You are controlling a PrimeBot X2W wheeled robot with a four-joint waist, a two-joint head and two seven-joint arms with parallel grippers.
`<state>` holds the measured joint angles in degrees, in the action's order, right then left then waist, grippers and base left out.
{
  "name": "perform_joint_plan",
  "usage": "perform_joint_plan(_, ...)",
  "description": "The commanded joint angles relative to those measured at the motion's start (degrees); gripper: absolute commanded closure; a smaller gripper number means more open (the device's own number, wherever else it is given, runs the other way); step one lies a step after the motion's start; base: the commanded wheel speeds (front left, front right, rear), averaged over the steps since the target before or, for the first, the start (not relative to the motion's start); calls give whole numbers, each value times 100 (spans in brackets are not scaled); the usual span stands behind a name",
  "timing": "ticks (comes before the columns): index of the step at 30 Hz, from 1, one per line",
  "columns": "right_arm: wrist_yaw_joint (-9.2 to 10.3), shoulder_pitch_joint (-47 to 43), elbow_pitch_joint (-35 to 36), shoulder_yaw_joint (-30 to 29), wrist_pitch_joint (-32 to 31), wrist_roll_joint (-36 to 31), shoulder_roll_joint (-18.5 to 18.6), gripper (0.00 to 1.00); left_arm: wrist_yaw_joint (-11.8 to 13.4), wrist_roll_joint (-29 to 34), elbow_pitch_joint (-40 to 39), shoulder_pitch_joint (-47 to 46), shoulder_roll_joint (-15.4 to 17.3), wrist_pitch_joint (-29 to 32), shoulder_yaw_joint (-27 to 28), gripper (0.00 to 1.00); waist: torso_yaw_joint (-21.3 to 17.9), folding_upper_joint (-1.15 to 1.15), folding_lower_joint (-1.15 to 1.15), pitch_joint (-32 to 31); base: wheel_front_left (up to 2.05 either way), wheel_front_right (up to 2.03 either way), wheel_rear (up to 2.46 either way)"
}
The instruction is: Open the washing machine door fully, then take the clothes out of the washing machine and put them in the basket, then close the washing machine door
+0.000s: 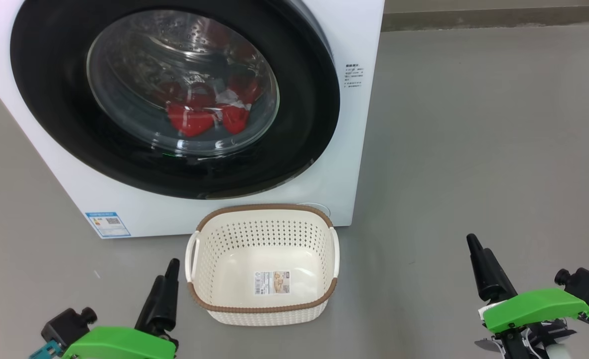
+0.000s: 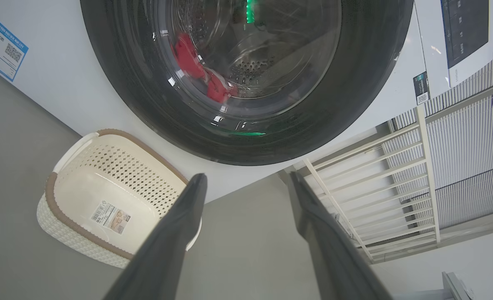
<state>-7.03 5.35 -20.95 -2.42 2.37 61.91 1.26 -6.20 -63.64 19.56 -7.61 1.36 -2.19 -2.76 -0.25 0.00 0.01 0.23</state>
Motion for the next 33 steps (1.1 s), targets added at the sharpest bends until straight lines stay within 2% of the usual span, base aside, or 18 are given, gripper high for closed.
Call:
perform_joint_plan(1, -20, 354, 166, 94, 79, -297, 72, 0, 54, 279, -179, -296, 75, -89, 45, 0, -5, 0, 0, -6, 0, 0, 0)
perform_joint_plan(8, -23, 417, 180, 148, 213, -882, 82, 0, 149, 918, -213, -344, 83, -224, -58, 0, -4, 0, 0, -12, 0, 0, 0)
perform_joint_plan(33, -32, 687, 391, 206, 617, -2686, 113, 0, 328, 2393, -114, -596, 110, -631, -345, 0, -30, 0, 0, -1, 0, 0, 0)
